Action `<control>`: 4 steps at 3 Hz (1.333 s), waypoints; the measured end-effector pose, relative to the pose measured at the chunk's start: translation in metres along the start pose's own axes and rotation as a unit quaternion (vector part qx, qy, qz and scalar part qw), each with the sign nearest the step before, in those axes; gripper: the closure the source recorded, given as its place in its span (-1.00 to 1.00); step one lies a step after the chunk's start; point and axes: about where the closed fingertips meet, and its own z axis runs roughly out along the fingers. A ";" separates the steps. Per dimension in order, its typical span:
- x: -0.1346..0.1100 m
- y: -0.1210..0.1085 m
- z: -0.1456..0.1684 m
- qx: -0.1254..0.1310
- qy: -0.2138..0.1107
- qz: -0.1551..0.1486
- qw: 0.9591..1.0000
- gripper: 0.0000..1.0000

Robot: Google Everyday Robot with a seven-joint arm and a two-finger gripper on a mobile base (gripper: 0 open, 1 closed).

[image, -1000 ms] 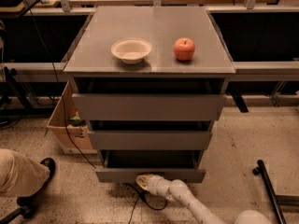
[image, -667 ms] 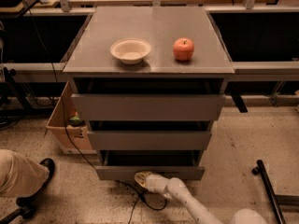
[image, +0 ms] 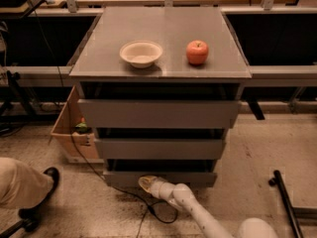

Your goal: Close bottom drawer

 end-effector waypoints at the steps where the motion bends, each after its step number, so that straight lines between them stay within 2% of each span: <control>1: -0.001 -0.020 0.020 0.016 -0.004 -0.013 1.000 1.00; 2: -0.002 -0.019 0.019 0.016 -0.004 -0.013 1.000 1.00; 3: -0.010 -0.031 0.035 0.019 -0.024 -0.016 0.999 1.00; 4: -0.024 -0.029 0.029 -0.005 -0.073 0.006 0.997 1.00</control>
Offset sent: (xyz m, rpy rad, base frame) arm 0.1173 0.0765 0.0419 0.0670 -0.2295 -0.0004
